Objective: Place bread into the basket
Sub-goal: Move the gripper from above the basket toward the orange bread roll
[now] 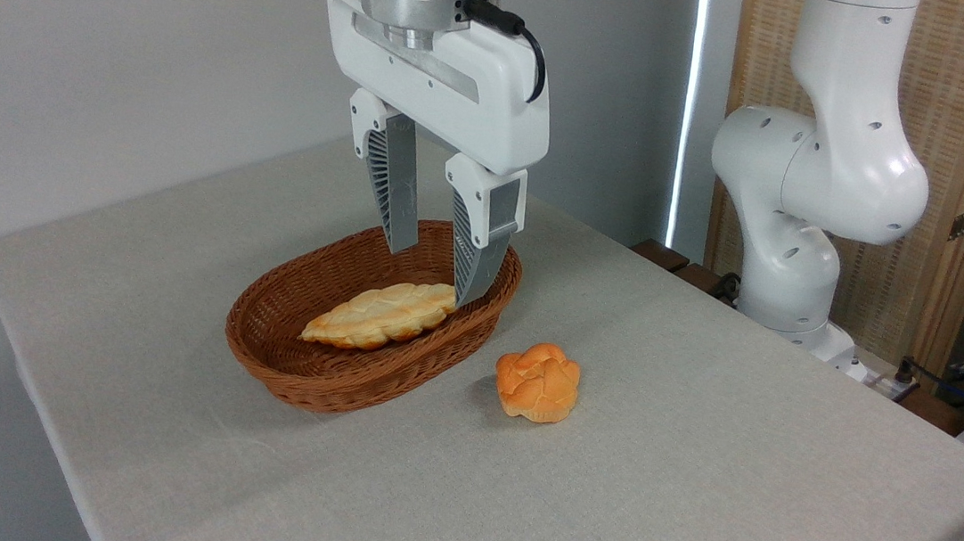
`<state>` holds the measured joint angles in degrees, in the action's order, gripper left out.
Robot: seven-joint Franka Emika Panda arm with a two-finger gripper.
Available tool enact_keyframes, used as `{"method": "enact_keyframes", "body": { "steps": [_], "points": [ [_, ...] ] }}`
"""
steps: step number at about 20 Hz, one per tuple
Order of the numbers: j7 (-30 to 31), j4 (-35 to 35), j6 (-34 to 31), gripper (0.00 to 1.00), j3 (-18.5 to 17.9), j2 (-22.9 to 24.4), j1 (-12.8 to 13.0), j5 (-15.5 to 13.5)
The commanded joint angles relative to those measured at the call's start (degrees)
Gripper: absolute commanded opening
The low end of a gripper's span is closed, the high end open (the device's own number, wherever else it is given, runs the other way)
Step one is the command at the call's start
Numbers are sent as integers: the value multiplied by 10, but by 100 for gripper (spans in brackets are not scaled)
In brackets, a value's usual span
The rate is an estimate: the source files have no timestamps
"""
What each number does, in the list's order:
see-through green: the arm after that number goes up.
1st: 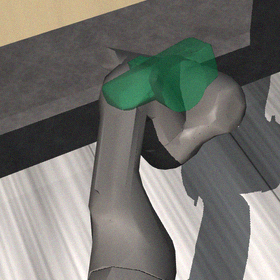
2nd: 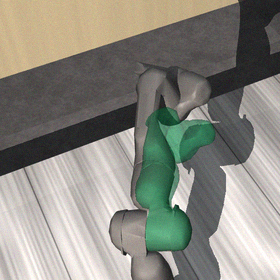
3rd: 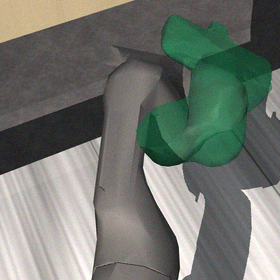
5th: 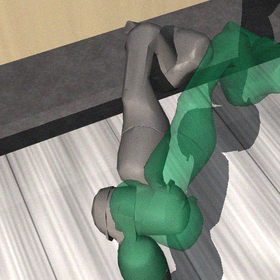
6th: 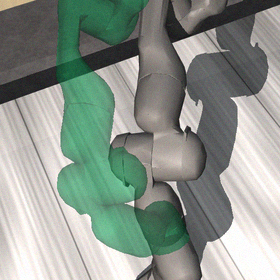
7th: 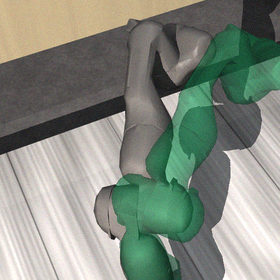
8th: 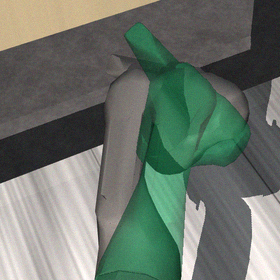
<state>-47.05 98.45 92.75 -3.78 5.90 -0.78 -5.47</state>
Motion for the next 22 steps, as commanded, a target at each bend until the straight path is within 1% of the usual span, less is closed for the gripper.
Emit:
{"method": "enact_keyframes", "body": {
  "steps": [1,10,14,15,18,20,22],
  "points": [
    [-8,2,-38,100,5,3,5,-6],
    [-9,7,-36,100,6,3,5,-5],
    [-17,19,-16,100,7,9,10,-2],
    [-18,30,-2,100,7,12,10,-2],
    [-34,80,36,100,7,44,23,-2],
    [-55,96,32,100,7,57,25,-2],
    [-90,116,21,100,6,66,31,-2]
  ]
}}
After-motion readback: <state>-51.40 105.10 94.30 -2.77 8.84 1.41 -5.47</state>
